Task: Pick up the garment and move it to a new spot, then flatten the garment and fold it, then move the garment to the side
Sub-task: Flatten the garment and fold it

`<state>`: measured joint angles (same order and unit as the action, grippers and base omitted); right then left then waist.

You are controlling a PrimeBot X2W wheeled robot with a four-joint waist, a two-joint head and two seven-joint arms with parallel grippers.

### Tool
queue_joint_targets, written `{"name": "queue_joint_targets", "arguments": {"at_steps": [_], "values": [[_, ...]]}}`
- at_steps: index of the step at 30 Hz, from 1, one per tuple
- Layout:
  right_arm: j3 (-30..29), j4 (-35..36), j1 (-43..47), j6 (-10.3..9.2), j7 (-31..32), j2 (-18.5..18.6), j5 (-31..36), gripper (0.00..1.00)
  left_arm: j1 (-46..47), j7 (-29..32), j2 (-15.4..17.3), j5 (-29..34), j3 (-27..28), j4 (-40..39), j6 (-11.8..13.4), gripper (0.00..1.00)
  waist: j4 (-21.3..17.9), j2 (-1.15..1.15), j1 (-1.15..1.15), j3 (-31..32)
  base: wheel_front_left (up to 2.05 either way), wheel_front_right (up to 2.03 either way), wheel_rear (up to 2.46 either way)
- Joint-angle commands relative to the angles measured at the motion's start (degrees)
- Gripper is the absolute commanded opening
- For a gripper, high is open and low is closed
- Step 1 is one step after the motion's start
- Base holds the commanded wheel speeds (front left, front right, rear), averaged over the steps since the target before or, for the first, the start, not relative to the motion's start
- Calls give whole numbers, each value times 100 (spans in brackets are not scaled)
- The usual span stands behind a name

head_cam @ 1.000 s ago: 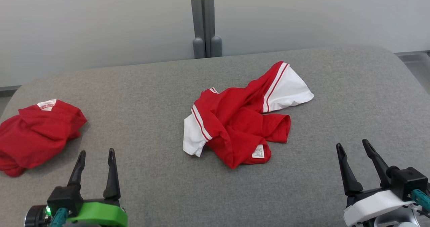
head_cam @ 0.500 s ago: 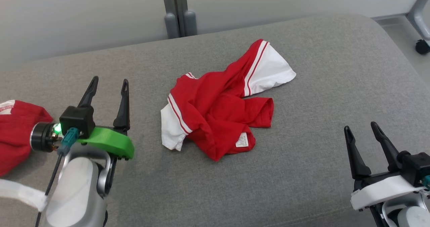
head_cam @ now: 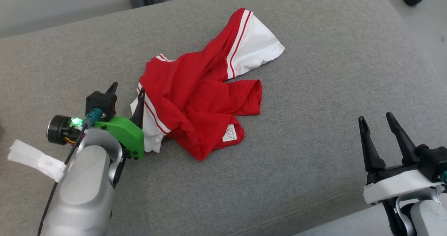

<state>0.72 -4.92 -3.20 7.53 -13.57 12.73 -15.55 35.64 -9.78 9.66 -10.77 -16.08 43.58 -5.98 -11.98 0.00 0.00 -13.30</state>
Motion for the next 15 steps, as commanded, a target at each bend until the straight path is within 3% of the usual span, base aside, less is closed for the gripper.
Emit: {"name": "queue_joint_targets", "arguments": {"at_steps": [1, 9, 10, 11, 12, 15], "values": [[2, -42, -91, -8, -52, -9, -43, 100, 131, -14, -6, -17, -38, 130, -20, 100, -161, 0, 0, -164, 0, 0, 0], [27, -188, -178, -8, -126, -17, -50, 100, 261, 89, -92, -164, -161, 1124, -78, 100, -198, 0, 0, -192, 0, 0, 0], [30, -203, -181, -8, -130, -18, -46, 100, 268, 129, -108, -177, -187, 1241, -90, 96, -201, 0, 0, -184, 0, 0, 0], [27, -213, -179, -8, -136, -17, -42, 100, 278, 115, -111, -162, -217, 1306, -100, 59, -201, 0, 0, -175, 0, 0, 0], [31, -222, -177, -8, -135, -18, -36, 100, 284, 36, -123, -177, -236, 1358, -101, 0, -203, 0, 0, -157, 0, 0, 0], [-11, -249, -122, -8, -146, -5, -21, 100, 356, -113, -165, -228, -273, 1478, -109, 0, -151, 0, 0, -95, 0, 0, 0]]}}
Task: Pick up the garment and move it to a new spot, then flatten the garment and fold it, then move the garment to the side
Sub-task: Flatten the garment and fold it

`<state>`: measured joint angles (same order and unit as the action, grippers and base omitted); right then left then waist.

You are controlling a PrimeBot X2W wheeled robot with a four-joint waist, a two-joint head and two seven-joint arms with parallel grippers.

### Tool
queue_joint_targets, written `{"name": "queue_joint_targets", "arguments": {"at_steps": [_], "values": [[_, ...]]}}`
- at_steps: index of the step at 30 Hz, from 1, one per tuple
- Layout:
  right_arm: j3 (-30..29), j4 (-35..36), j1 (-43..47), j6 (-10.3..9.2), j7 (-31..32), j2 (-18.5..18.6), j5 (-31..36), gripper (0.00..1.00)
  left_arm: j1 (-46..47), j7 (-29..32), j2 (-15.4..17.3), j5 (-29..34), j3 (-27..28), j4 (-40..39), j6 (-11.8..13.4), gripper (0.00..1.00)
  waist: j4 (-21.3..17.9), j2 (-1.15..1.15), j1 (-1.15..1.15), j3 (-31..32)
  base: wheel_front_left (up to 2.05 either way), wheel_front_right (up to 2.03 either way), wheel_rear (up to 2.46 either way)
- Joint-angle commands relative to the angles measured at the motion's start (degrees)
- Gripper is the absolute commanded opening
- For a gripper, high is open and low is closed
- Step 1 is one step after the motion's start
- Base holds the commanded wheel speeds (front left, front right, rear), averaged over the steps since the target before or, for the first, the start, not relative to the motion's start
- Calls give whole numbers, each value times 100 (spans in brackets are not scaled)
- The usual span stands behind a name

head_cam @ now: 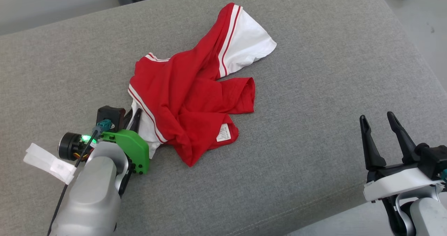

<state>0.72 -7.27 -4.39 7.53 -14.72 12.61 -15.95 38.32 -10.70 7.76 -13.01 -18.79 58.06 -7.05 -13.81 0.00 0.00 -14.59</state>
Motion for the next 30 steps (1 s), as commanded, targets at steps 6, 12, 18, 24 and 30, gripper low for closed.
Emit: {"name": "queue_joint_targets", "arguments": {"at_steps": [6, 12, 18, 24, 30], "values": [[-62, -24, 181, -8, -46, 48, 61, 100, -81, -354, -68, -147, 58, -28, 60, 0, 340, 0, 0, 348, 0, 0, 0], [-96, 29, 381, -8, 15, -12, 143, 100, -577, -452, -25, -189, 144, -685, 252, 0, 777, 0, 0, 698, 0, 0, 0], [-114, 111, 543, -9, 84, -132, 214, 100, -1548, -449, 153, -312, 369, -1805, 583, 0, 1119, 0, 0, 867, 0, 0, 0], [-117, 151, 598, -8, 116, -187, 240, 100, -2705, -364, 227, -556, 647, -2821, 959, 0, 1271, 0, 0, 860, 0, 0, 0], [-130, 179, 599, -8, 133, -143, 214, 100, -3401, -228, 233, -733, 799, -3440, 1215, 0, 1319, 0, 0, 823, 0, 0, 0]]}}
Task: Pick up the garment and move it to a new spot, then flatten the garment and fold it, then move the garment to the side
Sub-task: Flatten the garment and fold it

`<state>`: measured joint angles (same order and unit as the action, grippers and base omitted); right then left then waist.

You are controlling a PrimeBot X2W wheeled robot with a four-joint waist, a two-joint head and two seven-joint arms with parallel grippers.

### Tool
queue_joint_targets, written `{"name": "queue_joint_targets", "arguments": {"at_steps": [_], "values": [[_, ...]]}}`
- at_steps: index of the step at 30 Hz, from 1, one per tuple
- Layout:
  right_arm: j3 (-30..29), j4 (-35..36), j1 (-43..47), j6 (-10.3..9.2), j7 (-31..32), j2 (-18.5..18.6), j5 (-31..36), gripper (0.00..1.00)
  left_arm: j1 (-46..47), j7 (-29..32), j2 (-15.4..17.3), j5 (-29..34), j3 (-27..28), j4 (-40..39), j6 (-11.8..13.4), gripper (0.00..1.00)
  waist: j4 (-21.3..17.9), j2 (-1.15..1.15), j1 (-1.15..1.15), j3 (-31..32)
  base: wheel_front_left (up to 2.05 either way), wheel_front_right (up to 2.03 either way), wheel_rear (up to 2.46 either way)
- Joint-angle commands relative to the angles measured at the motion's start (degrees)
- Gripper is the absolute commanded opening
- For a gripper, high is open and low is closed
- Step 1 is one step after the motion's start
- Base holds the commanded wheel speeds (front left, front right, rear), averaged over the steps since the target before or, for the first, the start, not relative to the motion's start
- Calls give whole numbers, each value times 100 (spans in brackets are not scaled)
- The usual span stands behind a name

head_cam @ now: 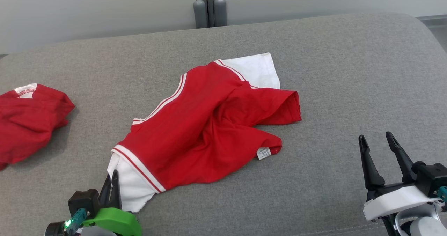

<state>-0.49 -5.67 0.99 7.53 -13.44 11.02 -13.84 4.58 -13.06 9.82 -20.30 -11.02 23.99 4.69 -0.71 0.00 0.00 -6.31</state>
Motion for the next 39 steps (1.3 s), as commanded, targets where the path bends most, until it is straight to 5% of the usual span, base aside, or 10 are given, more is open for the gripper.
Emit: {"name": "queue_joint_targets", "arguments": {"at_steps": [1, 2, 3, 23, 39], "values": [[-18, 20, 61, -8, 19, 23, 3, 100, -66, 6, 25, -9, 20, -103, 48, 0, 20, 0, 0, 1, 0, 0, 0], [-18, 19, 59, -8, 22, 27, 6, 100, -81, -3, 18, 6, 15, -153, 67, 24, 29, 0, 0, 8, 0, 0, 0], [-16, 10, 54, -8, 36, 34, 12, 100, -81, -21, 6, 42, -5, -224, 96, 98, 39, 0, 0, 20, 0, 0, 0], [616, -657, -1083, -8, 191, 582, 36, 100, -40, -208, -425, 788, 67, -1549, 29, 100, 733, 0, 0, -3, 0, 0, 0], [1336, -2909, -2330, -9, 95, 1076, -407, 100, 164, -210, -670, 997, 5, -1732, -44, 100, 1471, 0, 0, -568, 0, 0, 0]]}}
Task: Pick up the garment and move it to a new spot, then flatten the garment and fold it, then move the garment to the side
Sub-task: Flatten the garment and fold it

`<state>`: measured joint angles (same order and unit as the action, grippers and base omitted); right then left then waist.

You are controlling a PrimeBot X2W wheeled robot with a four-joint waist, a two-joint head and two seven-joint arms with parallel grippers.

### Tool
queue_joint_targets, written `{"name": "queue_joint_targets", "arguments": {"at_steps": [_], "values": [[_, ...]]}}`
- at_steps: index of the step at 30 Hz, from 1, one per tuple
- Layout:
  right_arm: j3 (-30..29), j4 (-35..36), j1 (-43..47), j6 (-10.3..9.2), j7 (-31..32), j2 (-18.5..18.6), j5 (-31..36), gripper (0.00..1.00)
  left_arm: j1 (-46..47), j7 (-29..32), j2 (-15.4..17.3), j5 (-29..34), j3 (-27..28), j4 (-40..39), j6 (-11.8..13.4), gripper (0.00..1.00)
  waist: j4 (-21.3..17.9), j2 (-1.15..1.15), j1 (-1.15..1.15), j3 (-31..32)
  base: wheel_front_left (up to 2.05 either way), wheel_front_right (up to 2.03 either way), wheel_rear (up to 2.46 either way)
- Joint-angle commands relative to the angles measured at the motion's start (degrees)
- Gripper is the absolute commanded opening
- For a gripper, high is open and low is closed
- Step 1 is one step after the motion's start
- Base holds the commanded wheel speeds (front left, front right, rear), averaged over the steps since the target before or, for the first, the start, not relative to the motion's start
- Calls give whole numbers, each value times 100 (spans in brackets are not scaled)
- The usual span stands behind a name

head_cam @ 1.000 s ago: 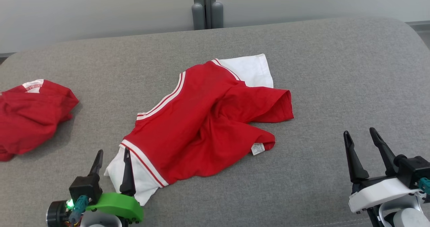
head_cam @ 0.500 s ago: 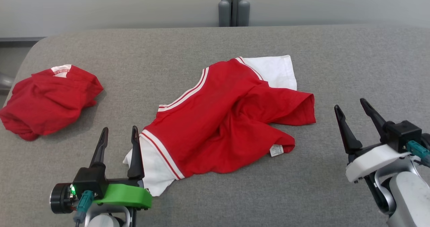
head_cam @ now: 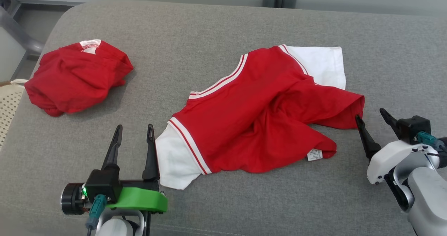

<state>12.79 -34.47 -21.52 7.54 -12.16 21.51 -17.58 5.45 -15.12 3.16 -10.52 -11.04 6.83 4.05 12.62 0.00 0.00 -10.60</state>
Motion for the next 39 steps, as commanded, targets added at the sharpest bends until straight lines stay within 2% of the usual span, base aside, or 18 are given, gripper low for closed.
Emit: {"name": "queue_joint_targets", "arguments": {"at_steps": [1, 7, 8, 9, 15, 22, 27, 28, 29, 39], "values": [[71, -163, -100, -9, -60, 32, -86, 100, 82, -3, -12, 21, -6, -21, 24, 100, 159, 0, 0, -165, 0, 0, 0], [408, -832, -311, -10, -162, 55, -416, 100, 156, -3, -24, 29, -73, -39, 45, 100, 242, 0, 0, -276, 0, 0, 0], [450, -910, -351, -10, -167, 52, -483, 42, 169, -3, -24, 30, -82, -36, 50, 100, 245, 0, 0, -283, 0, 0, 0], [512, -991, -406, -10, -173, 66, -547, 0, 187, -3, -26, 13, -98, -35, 46, 100, 246, 0, 0, -291, 0, 0, 0], [627, -1331, -784, -11, -261, 355, -869, 0, 227, -3, -26, -61, -172, 1, 100, 100, 200, 0, 0, -280, 0, 0, 0], [264, -1628, -1289, -10, -309, 1126, -923, 0, 241, -3, -24, -58, -210, 56, 79, 100, 165, 0, 0, -210, 0, 0, 0], [216, -1658, -1510, -10, -305, 1292, -855, 0, 223, -4, -24, -99, -233, 81, 91, 100, 115, 0, 0, -188, 0, 0, 0], [213, -1625, -1549, -10, -306, 1285, -837, 36, 214, -4, -24, -103, -232, 89, 97, 100, 92, 0, 0, -177, 0, 0, 0], [226, -1615, -1549, -10, -306, 1258, -828, 100, 204, -4, -24, -106, -223, 98, 98, 100, 67, 0, 0, -160, 0, 0, 0], [226, -1537, -894, -10, -305, 1049, -801, 100, 20, -4, -22, -67, -75, 171, 26, 100, -291, 0, 0, 170, 0, 0, 0]]}}
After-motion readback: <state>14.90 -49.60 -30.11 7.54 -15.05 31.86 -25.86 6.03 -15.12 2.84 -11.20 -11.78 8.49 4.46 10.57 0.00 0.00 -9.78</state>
